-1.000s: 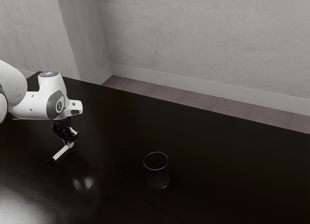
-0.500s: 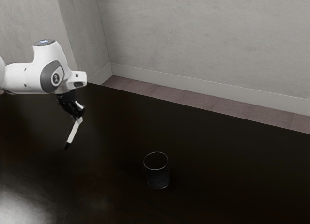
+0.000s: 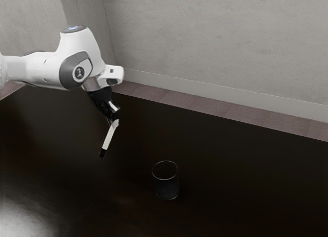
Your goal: Put the marker into the pen holder.
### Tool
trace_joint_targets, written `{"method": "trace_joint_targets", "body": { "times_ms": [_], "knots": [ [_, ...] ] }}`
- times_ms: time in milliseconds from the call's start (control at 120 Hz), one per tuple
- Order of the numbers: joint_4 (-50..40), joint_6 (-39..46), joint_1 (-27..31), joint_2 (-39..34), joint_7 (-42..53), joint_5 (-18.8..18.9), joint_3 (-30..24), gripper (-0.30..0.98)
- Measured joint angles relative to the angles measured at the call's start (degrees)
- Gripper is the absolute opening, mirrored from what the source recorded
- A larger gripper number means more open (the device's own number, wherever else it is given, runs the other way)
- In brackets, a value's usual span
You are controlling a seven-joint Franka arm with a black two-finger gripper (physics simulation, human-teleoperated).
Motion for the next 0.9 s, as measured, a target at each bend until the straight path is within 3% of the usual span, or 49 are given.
{"method": "trace_joint_targets", "body": {
  "times_ms": [267,900],
  "knots": [
    [0.68,-0.87,-5.00,0.01,-2.45,-0.16,-1.69,-0.04],
    [11.29,-0.53,-2.80,8.69,-7.35,-2.67,-8.99,-0.04]
  ]
}}
